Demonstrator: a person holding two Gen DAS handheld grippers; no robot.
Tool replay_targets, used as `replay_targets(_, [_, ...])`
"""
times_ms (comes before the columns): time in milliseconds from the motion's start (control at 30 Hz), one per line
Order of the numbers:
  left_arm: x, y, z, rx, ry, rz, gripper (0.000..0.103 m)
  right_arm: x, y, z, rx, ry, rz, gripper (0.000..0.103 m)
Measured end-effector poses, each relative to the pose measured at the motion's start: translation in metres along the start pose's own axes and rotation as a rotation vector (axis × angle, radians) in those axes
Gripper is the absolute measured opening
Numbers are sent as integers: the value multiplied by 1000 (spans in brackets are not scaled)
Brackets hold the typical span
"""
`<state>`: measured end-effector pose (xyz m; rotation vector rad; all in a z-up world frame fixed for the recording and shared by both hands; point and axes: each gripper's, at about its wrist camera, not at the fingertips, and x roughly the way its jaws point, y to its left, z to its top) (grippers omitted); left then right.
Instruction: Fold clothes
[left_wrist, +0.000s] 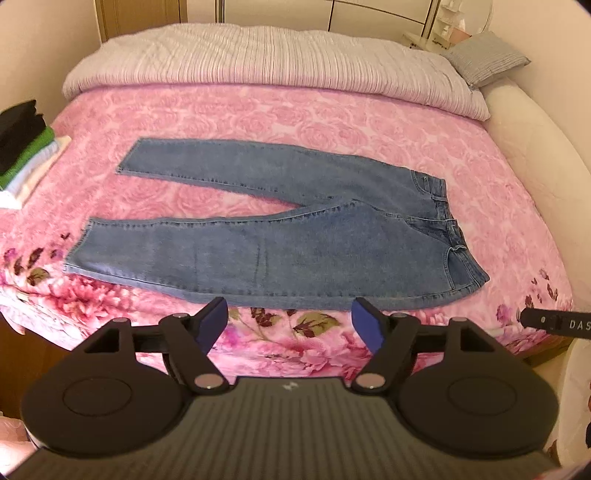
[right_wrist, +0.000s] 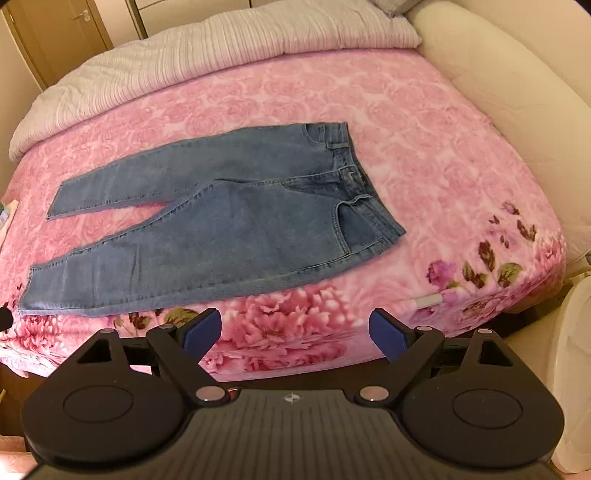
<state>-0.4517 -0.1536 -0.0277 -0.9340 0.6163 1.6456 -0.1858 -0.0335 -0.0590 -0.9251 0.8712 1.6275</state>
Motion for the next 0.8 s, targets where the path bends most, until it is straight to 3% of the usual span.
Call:
replay_targets(300, [-25, 1, -28, -2, -8, 55, 74, -13, -3, -22, -22, 24, 13, 89])
replay_targets(800, [-39, 13, -42, 7, 0, 61, 76, -26, 6, -36, -29, 29, 23, 89])
